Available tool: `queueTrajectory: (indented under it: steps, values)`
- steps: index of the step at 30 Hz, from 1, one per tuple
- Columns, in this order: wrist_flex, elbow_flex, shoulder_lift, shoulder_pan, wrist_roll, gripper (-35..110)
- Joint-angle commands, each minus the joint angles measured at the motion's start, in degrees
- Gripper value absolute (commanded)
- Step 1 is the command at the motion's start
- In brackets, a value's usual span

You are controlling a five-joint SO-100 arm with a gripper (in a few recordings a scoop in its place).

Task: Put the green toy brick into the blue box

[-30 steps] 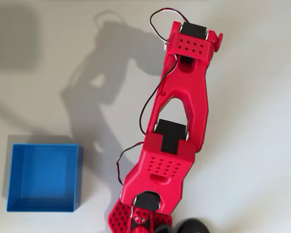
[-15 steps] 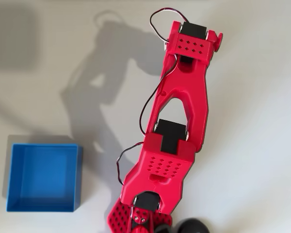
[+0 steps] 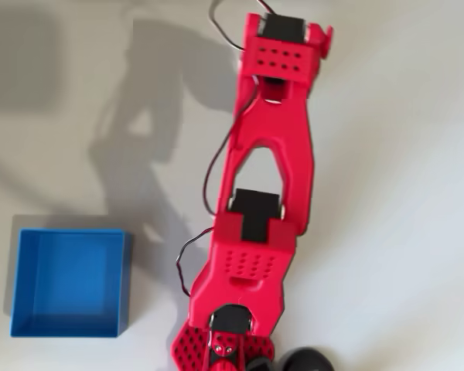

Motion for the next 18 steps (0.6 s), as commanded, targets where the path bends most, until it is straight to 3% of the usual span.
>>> queueTrajectory:
  steps: [1, 9, 18]
  values:
    - [1.85, -1.23, 15.56, -3.87, 0.79, 0]
    - [2.64, 10.55, 27.95, -13.97, 1.67, 0]
    - [2.55, 27.07, 40.61, -34.28, 6.33, 0]
